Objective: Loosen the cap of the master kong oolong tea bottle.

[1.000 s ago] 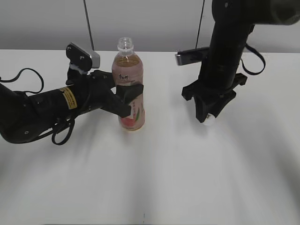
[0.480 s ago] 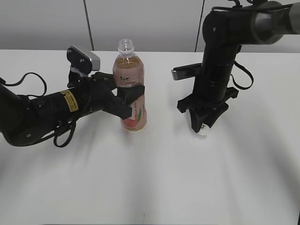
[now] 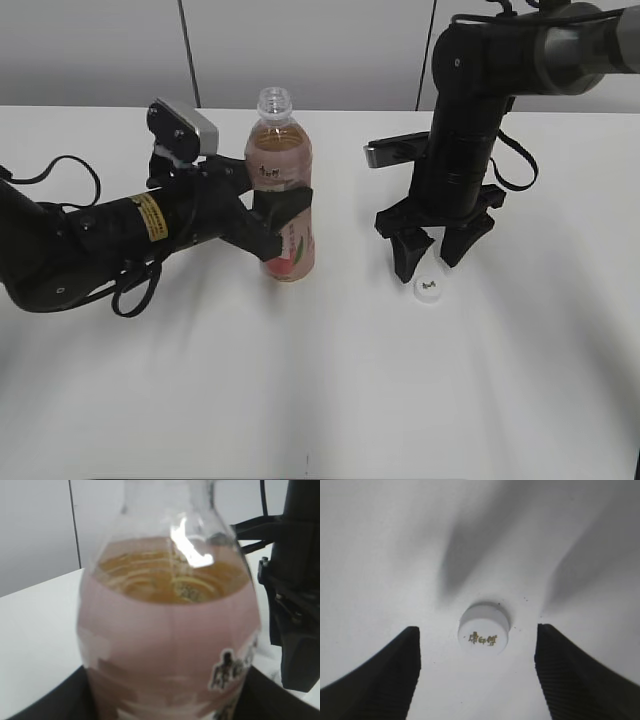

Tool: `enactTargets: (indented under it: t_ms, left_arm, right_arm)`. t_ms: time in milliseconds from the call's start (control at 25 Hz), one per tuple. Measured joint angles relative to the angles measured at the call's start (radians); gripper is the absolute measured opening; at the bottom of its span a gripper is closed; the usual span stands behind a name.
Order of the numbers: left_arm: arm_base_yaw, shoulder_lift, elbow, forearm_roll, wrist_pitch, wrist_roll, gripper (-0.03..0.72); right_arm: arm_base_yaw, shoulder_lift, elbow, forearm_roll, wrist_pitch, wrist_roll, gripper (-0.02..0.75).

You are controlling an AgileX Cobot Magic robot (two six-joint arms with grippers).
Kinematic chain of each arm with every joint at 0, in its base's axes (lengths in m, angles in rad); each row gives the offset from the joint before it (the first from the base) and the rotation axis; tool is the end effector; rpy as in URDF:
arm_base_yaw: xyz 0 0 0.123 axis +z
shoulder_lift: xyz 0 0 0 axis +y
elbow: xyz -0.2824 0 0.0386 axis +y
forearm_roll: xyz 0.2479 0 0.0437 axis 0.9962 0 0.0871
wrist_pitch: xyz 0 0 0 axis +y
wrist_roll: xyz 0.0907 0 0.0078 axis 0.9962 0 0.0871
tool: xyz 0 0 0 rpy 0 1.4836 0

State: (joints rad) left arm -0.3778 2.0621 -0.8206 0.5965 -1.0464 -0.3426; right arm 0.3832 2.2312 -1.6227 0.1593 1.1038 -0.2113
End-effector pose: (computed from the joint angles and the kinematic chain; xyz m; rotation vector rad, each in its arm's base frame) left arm 0.3247 -0.1764 0.1179 0.6864 1.6611 -0.7295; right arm 0.3917 0.1718 0.1265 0.7871 -2.9659 -0.2076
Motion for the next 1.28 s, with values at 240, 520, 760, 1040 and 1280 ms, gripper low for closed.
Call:
enactTargets:
  t_ms: [240,520,760,1040,1280]
  left_arm:
    - [0.000,0.000,-0.003,0.010,-0.036,0.001,0.502]
    - [0.000,0.000,0.013,0.010,-0.042,-0.001,0.537]
    - [0.000,0.000,0.103,-0.024,-0.066,-0.001,0.550]
    - [0.000,-0.027,0.220,-0.110,-0.127,0.029,0.554]
    - [0.000,-0.207,0.279,-0.140,0.013,0.033,0.554]
  right_arm:
    - [0.000,0.000,0.000,0.008,0.000,0.001,0.537]
    - [0.000,0.000,0.000,0.008,0.008,0.001,0.537]
    - [-0.001,-0.002,0.000,0.016,0.028,0.002,0.537]
    - [-0.001,-0.093,0.000,0.018,0.034,0.013,0.537]
    - [-0.001,-0.192,0.000,0.009,0.103,0.051,0.537]
